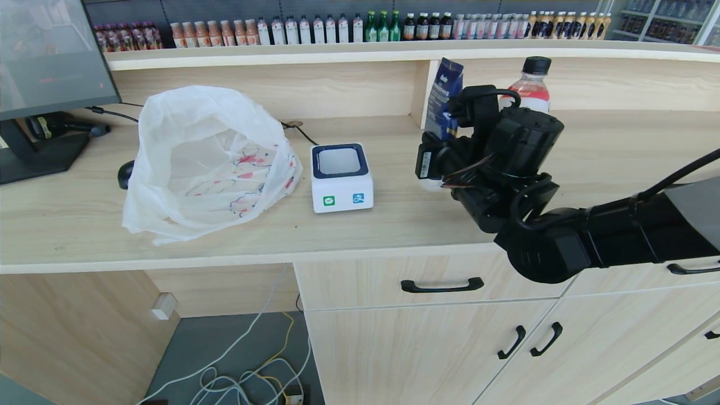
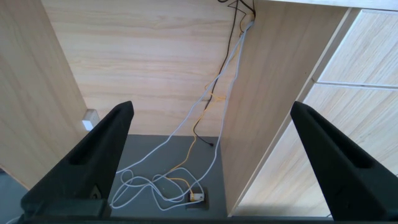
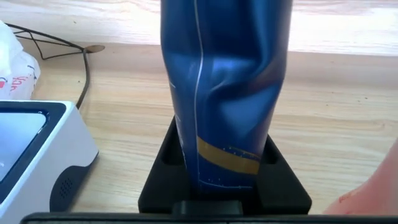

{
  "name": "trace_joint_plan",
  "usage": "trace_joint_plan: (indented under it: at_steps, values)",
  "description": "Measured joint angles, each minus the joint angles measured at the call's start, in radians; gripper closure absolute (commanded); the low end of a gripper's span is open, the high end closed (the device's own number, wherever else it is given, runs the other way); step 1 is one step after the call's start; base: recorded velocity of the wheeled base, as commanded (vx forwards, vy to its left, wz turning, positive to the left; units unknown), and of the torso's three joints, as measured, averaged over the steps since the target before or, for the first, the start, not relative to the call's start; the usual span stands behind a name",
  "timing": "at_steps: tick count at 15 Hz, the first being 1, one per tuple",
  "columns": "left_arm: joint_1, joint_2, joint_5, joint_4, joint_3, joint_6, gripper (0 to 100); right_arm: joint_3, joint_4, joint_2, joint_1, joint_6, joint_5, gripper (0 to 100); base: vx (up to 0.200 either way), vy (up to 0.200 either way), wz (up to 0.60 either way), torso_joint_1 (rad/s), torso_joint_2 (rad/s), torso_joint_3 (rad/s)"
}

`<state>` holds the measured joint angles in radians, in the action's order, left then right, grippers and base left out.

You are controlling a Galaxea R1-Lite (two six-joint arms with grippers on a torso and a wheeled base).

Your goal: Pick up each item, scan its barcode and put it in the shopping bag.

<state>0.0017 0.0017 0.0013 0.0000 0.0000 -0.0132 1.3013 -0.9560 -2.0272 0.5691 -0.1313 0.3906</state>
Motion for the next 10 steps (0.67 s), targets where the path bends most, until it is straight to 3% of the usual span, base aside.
trace_joint_plan:
  at_steps: [5,10]
  values:
    - [-0.001,0.0,0.0,0.0,0.0,0.0,0,-0.027,-0.001,0.1,0.041,-0.052,0.004,100,0.0,0.0,0.0,0.0,0.0,0.0]
    - [-0.001,0.0,0.0,0.0,0.0,0.0,0,-0.225,-0.008,0.282,0.168,-0.107,0.069,100,0.0,0.0,0.0,0.0,0.0,0.0]
